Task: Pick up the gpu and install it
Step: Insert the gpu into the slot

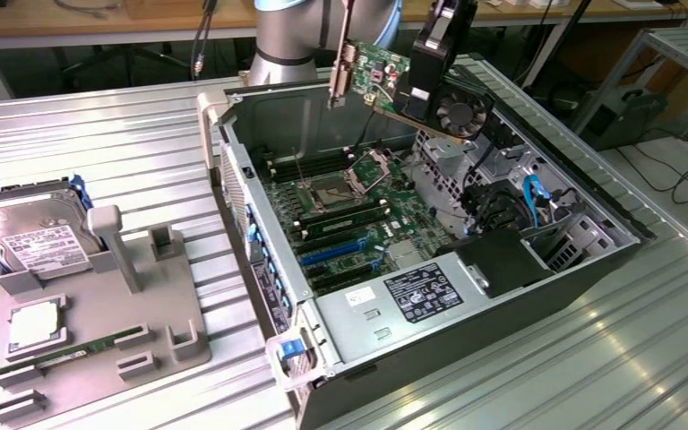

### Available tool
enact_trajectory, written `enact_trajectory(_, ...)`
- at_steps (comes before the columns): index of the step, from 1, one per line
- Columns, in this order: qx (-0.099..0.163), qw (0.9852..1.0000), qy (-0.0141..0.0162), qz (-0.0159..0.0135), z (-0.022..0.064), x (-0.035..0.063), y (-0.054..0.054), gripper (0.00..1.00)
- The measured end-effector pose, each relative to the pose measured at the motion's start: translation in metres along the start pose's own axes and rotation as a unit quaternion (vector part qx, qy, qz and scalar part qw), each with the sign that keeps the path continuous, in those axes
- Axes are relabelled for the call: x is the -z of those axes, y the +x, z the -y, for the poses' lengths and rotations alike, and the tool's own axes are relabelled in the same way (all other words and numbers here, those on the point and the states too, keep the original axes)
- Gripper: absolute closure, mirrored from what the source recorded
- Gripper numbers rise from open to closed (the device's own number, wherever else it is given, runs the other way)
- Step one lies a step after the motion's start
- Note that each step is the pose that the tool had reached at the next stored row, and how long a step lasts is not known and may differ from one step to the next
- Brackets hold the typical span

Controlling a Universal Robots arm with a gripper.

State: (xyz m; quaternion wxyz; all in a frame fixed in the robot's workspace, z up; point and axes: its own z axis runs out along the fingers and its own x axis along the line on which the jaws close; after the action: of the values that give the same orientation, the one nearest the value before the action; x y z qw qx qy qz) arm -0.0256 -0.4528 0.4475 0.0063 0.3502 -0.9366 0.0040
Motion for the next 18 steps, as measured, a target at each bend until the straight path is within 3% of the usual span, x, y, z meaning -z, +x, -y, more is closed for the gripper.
enact_trajectory(9, 0.035, 0.9994, 0.0005, 0.0001, 0.0, 0.0, 0.0001, 0.72)
enact_trajectory(18, 0.073, 0.9973, 0.0011, 0.0002, 0.0001, 0.0, 0.0002, 0.72)
